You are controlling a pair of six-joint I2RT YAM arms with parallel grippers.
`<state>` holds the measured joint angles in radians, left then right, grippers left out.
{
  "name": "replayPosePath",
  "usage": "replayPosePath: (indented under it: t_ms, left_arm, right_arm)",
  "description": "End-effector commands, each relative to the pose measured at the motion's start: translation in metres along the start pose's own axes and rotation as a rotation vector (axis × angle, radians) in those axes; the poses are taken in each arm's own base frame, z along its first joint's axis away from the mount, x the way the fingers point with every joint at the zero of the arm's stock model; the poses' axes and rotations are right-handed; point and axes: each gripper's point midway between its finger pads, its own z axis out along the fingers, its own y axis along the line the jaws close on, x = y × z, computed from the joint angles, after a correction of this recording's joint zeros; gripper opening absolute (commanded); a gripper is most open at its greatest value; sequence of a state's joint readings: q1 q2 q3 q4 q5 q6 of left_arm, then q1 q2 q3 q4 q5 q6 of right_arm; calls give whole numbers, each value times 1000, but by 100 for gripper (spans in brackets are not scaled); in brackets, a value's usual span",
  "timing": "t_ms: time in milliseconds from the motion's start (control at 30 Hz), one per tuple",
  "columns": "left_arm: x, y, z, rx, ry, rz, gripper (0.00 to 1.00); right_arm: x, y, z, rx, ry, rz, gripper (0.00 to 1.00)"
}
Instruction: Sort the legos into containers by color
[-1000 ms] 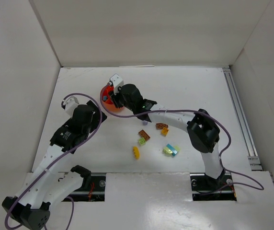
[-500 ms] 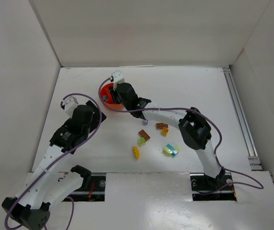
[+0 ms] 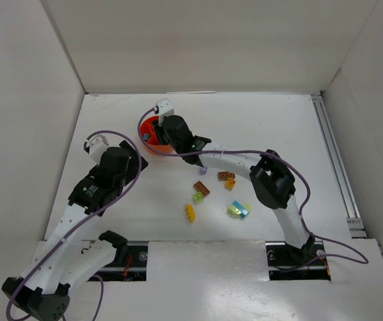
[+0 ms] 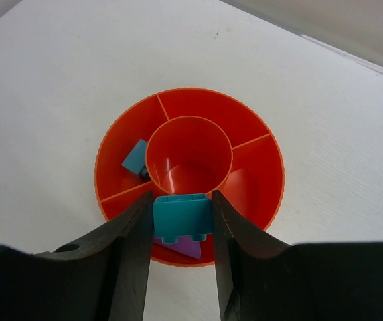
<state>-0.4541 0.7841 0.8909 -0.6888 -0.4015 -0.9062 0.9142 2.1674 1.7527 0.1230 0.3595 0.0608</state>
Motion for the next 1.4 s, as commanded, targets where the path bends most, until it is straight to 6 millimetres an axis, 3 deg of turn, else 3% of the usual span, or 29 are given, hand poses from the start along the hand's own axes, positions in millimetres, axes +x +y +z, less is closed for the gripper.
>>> replayPosePath:
  t_ms: [0, 733, 1133, 1367]
  left_arm:
    - [-13, -3, -8, 13, -43, -15, 99]
    - [-19, 4, -11, -7, -74, -16, 99]
    - [-22, 6, -9, -36, -89, -40, 99]
    - [-29, 9, 7, -72, -73, -21, 99]
  right_arm:
    - [-32, 3, -2, -4, -68, 38, 14]
    - [-31, 13, -4, -34, -66, 35, 15]
    - [-73, 35, -12, -122, -148, -66, 14]
    - [-77, 42, -2, -143, -159, -101, 14]
